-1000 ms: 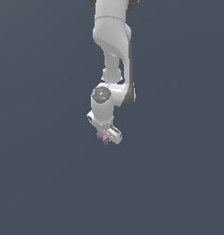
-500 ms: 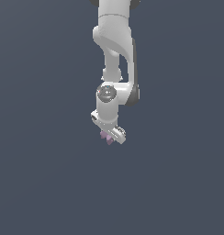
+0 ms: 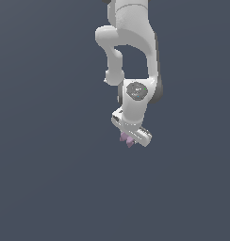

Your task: Pick up the object and move it to a goal position.

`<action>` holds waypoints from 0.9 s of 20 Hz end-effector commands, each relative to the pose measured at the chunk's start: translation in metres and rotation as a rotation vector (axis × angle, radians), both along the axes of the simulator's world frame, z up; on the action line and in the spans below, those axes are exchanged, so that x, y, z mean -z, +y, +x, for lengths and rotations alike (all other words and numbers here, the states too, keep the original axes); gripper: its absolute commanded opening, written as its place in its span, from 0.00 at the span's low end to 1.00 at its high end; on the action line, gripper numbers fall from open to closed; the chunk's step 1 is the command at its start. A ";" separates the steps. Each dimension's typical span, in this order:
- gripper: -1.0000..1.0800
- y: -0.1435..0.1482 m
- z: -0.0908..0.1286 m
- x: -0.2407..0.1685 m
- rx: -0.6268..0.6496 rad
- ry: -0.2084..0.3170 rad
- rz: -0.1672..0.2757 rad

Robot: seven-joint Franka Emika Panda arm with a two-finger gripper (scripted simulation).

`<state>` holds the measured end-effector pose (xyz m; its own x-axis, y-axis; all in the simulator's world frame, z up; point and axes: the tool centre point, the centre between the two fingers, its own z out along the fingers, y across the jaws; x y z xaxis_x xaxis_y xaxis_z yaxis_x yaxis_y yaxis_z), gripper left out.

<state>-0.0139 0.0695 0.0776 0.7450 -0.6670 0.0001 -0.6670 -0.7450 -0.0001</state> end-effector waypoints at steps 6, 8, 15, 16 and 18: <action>0.00 0.081 0.010 -0.027 0.000 0.000 -0.001; 0.00 0.097 0.013 -0.032 0.000 0.000 -0.001; 0.00 0.129 0.019 -0.043 0.000 0.000 0.000; 0.00 0.131 0.020 -0.044 0.000 0.000 0.000; 0.00 0.132 0.020 -0.044 0.000 0.000 0.000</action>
<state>0.0058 0.2005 0.1211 0.7458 -0.6662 0.0002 -0.6662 -0.7458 -0.0003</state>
